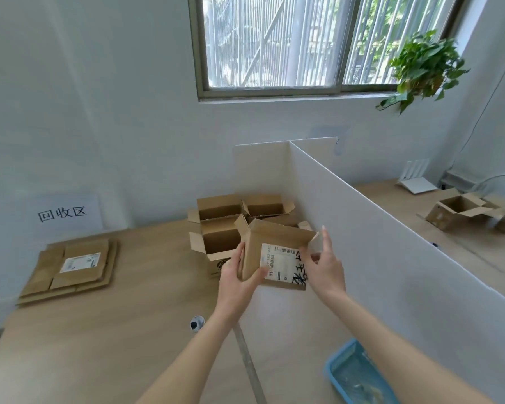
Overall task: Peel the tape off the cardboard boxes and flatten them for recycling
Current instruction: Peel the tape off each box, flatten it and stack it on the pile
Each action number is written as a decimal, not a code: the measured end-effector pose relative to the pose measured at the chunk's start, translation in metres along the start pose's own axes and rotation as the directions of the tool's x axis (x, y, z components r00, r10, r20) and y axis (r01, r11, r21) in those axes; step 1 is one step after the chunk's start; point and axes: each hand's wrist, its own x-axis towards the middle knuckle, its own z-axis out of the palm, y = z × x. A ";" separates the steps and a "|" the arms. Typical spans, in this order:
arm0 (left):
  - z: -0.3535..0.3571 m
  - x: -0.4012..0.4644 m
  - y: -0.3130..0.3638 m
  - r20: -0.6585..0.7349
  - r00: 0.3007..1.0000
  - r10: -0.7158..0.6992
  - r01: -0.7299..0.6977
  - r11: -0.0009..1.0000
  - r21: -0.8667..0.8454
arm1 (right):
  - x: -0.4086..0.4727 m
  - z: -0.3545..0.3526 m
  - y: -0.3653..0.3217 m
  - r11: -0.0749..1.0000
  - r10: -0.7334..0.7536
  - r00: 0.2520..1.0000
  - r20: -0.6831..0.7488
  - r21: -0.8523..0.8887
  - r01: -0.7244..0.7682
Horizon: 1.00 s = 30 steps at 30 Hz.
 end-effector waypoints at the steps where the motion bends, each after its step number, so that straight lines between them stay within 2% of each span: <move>1: -0.007 -0.008 0.002 0.016 0.999 -0.031 0.031 0.999 -0.029 | -0.007 0.001 -0.004 1.000 0.006 1.000 0.009 -0.014 -0.005; 4: -0.022 -0.026 -0.002 -0.008 0.989 -0.146 0.145 0.987 -0.077 | -0.032 0.007 -0.012 0.999 -0.026 0.995 0.096 0.030 0.023; 6: -0.026 -0.034 -0.011 -0.068 0.962 -0.264 0.256 0.961 -0.102 | -0.052 0.015 -0.009 0.989 -0.145 0.962 0.233 0.026 0.142; 7: -0.027 -0.038 -0.015 -0.085 0.939 -0.334 0.323 0.938 -0.123 | -0.062 0.020 -0.005 0.970 -0.217 0.922 0.320 -0.033 0.239; 9: -0.029 -0.044 -0.023 -0.089 0.871 -0.482 0.462 0.868 -0.181 | -0.078 0.032 0.007 0.824 -0.345 0.805 0.482 -0.256 0.506; 11: -0.030 -0.050 -0.032 -0.051 0.798 -0.601 0.580 0.788 -0.208 | -0.091 0.046 0.019 0.642 -0.421 0.707 0.568 -0.364 0.675; 13: -0.031 -0.058 -0.045 0.003 0.748 -0.664 0.651 0.731 -0.205 | -0.100 0.058 0.032 0.567 -0.441 0.687 0.578 -0.414 0.712; 16: -0.038 -0.074 -0.069 0.072 0.723 -0.687 0.687 0.706 -0.174 | -0.111 0.077 0.053 0.633 -0.420 0.725 0.546 -0.397 0.665; 17: -0.040 -0.081 -0.080 0.074 0.753 -0.654 0.658 0.747 -0.093 | -0.114 0.083 0.061 0.687 -0.386 0.742 0.548 -0.365 0.628; 19: -0.045 -0.096 -0.107 0.074 0.872 -0.483 0.462 0.864 0.199 | -0.121 0.093 0.077 0.795 -0.304 0.773 0.557 -0.299 0.528; 21: -0.046 -0.110 -0.130 0.118 0.938 -0.327 0.254 0.876 0.410 | -0.127 0.100 0.092 0.841 -0.239 0.769 0.593 -0.270 0.470; 24: -0.041 -0.125 -0.158 0.153 0.963 -0.223 0.093 0.806 0.585 | -0.134 0.110 0.114 0.899 -0.151 0.713 0.684 -0.206 0.388; 28: -0.040 -0.138 -0.188 0.189 0.959 -0.210 0.055 0.797 0.602 | -0.134 0.118 0.146 0.937 -0.069 0.623 0.779 -0.165 0.310; 30: -0.038 -0.143 -0.203 0.237 0.960 -0.151 -0.037 0.770 0.637 | -0.130 0.122 0.160 0.930 -0.071 0.583 0.809 -0.157 0.332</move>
